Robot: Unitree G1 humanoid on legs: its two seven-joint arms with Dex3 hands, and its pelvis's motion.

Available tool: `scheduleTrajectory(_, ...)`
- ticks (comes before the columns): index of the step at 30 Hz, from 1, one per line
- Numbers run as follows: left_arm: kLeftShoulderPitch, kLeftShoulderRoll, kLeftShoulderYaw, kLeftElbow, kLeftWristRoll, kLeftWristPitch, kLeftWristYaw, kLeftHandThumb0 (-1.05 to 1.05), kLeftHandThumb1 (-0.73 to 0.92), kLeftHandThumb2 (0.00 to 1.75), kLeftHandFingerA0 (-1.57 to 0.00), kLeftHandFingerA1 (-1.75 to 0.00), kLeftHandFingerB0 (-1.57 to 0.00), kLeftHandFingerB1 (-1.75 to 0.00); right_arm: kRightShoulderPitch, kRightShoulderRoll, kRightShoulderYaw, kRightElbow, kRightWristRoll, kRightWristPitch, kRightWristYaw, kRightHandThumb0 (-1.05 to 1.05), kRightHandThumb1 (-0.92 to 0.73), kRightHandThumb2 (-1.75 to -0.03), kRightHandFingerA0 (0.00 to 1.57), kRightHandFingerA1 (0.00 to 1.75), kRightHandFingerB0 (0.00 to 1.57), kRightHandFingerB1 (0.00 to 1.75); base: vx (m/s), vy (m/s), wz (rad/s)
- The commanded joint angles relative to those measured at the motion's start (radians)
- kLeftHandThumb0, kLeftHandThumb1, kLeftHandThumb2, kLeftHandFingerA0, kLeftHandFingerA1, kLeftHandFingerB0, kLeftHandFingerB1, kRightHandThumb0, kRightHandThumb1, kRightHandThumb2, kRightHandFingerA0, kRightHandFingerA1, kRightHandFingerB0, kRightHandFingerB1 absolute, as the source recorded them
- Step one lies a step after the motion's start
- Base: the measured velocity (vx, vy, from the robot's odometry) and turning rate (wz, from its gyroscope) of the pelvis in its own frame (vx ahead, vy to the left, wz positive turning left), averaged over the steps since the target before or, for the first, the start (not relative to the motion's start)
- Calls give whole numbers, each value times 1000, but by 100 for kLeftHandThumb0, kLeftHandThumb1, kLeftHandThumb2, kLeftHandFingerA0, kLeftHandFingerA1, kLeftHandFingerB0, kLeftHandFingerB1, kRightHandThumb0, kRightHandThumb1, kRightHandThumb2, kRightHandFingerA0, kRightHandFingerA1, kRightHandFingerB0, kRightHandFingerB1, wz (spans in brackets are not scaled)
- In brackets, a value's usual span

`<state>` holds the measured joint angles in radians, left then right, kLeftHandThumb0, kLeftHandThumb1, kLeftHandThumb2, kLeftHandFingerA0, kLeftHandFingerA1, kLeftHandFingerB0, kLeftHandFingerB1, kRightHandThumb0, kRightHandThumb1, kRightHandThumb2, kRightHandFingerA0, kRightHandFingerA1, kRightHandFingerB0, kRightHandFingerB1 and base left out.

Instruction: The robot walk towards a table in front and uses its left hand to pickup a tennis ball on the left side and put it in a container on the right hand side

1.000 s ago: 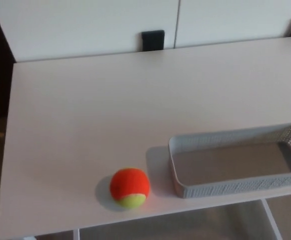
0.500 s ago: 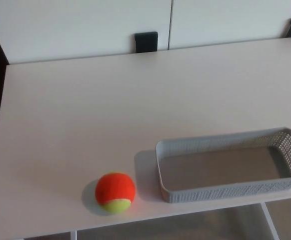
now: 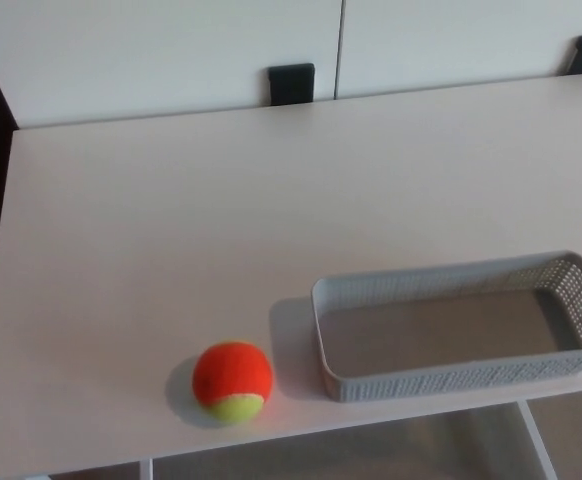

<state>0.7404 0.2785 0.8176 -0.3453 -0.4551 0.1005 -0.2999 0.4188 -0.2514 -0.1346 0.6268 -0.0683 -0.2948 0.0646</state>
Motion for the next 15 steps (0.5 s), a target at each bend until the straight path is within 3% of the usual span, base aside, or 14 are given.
scheduleTrajectory(1, 16, 80, 57, -583, 91, -82, 3, -63, 37, 77, -4, -47, -7, -25, -45, -10, -20, 28, 31, 36, 12, -31, -63, -59, 48, 43, 35, 37, 0, 0, 0)
scheduleTrajectory(6, -180, 190, -231, -668, 262, -20, -9, -62, 37, 77, -1, -44, -6, -43, -3, -22, -10, -37, 11, 42, 11, -33, -64, -59, 47, 44, 34, 37, 0, 0, 0)
scheduleTrajectory(7, -215, 210, -280, -669, 281, 3, -12, -36, 19, 82, -5, -56, 0, -51, 3, -22, -10, -51, 11, 45, 11, -32, -64, -59, 47, 44, 34, 37, 0, 0, 0)
scheduleTrajectory(8, -246, 228, -319, -665, 304, 13, -15, -36, 19, 82, -5, -56, 0, -51, 2, -20, -11, -57, 13, 47, 12, -32, -64, -59, 47, 44, 34, 37, 0, 0, 0)
scheduleTrajectory(9, -313, 250, -416, -641, 380, 28, -17, -67, 37, 74, -6, -53, -11, -46, 5, -19, -13, -71, 17, 60, 14, -31, -64, -59, 47, 44, 35, 37, 0, 0, 0)
scheduleTrajectory(10, -341, 260, -457, -632, 412, 37, -15, -67, 37, 74, -6, -53, -11, -46, 7, -19, -14, -77, 19, 66, 15, -31, -64, -59, 47, 44, 35, 37, 0, 0, 0)
scheduleTrajectory(11, -384, 286, -509, -616, 445, 64, -20, -36, 17, 83, -5, -55, 0, -50, 5, -22, -12, -83, 13, 71, 11, -32, -65, -59, 48, 44, 35, 37, 0, 0, 0)
scheduleTrajectory(12, -397, 294, -526, -613, 456, 73, -19, -36, 17, 83, -5, -55, 0, -50, 5, -23, -12, -85, 11, 73, 10, -32, -65, -59, 48, 44, 35, 37, 0, 0, 0)
scheduleTrajectory(13, -477, 312, -620, -575, 500, 115, -26, -64, 35, 75, -5, -51, -13, -44, -25, -25, -17, -28, 16, 56, 10, -33, -63, -59, 48, 43, 35, 37, 0, 0, 0)
scheduleTrajectory(15, -548, 326, -708, -537, 560, 142, -29, -66, 35, 74, -6, -54, -13, -45, -38, -26, -19, -5, 18, 50, 11, -34, -63, -59, 48, 44, 35, 37, 0, 0, 0)
